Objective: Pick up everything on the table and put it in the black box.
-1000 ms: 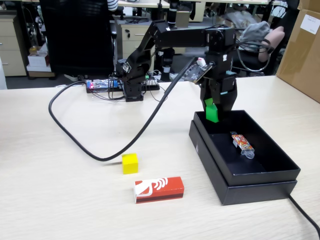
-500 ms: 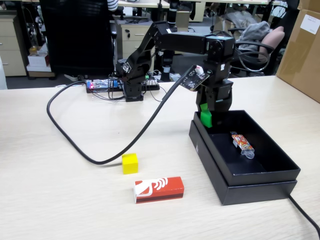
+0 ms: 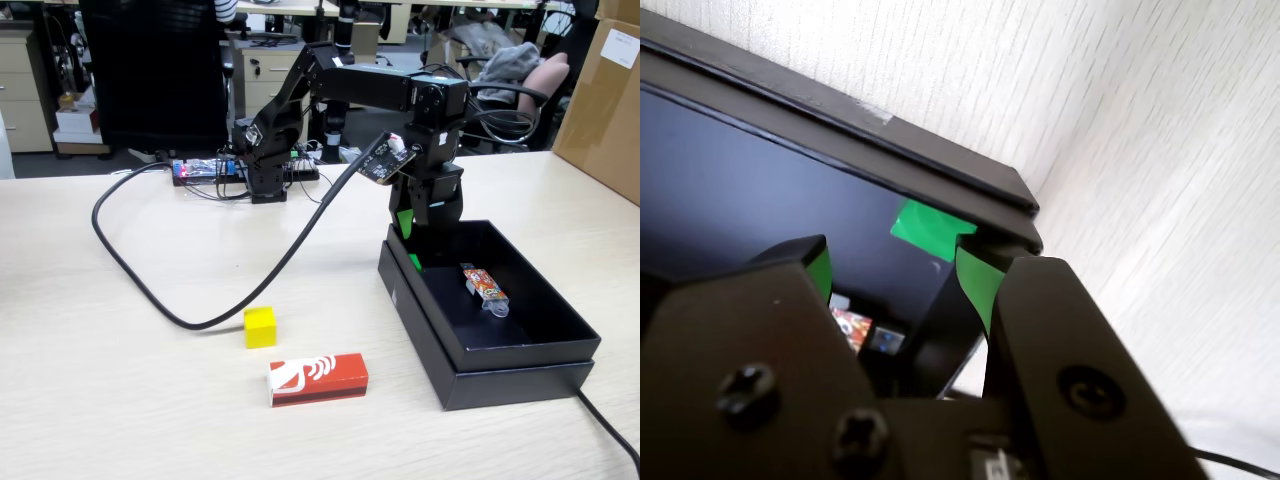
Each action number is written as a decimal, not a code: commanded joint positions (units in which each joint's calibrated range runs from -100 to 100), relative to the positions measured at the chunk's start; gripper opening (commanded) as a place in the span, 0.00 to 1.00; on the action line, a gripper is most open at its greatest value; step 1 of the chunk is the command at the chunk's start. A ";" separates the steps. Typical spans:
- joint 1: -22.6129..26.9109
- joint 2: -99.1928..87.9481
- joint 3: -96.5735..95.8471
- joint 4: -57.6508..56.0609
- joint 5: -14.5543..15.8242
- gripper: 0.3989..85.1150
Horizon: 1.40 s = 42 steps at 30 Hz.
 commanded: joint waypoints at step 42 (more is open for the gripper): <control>-21.83 -3.66 -14.69 18.56 -10.50 0.43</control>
